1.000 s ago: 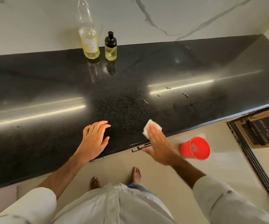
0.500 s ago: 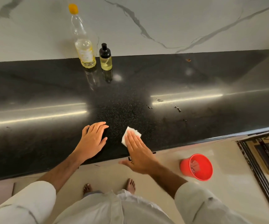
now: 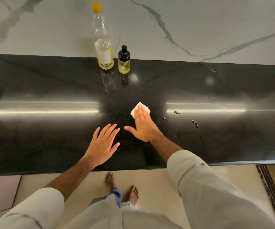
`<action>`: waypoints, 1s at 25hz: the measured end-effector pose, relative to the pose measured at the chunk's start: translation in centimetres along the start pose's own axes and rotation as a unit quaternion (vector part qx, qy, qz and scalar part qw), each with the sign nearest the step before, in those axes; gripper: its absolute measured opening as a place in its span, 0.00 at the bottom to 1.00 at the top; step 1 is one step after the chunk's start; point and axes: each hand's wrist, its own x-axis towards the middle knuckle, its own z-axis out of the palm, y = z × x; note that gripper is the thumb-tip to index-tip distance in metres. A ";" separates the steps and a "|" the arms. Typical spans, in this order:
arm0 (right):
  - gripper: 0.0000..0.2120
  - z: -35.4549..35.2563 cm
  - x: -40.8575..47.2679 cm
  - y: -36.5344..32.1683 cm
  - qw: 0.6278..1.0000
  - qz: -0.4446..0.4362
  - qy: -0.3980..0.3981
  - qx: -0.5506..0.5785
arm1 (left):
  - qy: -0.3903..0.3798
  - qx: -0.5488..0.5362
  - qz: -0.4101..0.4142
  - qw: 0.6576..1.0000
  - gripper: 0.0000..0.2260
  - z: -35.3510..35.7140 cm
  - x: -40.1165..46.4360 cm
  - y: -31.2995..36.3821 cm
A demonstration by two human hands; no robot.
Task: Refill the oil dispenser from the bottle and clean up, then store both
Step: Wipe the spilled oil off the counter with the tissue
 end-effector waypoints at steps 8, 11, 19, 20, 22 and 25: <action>0.49 2.1 -8.9 3.1 0.996 -0.083 -0.033 -0.027 | -0.003 -0.012 0.013 1.000 0.29 0.0 0.3 -0.8; 0.50 0.1 -2.9 4.9 0.999 0.031 0.008 -0.010 | -0.005 -0.025 0.013 1.000 0.29 0.1 0.4 -0.8; 0.44 1.8 -7.8 -3.9 0.987 -0.149 -0.059 -0.019 | 0.034 -0.046 0.009 0.998 0.38 0.4 0.2 -1.2; 0.45 2.2 -9.3 -1.8 0.990 -0.133 -0.054 -0.016 | 0.030 -0.040 0.013 0.999 0.37 0.4 0.1 -1.2; 0.46 1.7 -9.7 3.1 0.997 -0.059 -0.028 -0.033 | 0.025 -0.032 0.015 0.999 0.36 0.5 0.1 -1.2; 0.50 -0.3 -4.7 7.8 0.996 0.079 -0.011 -0.032 | 0.023 -0.038 0.016 0.999 0.36 0.8 0.2 -1.5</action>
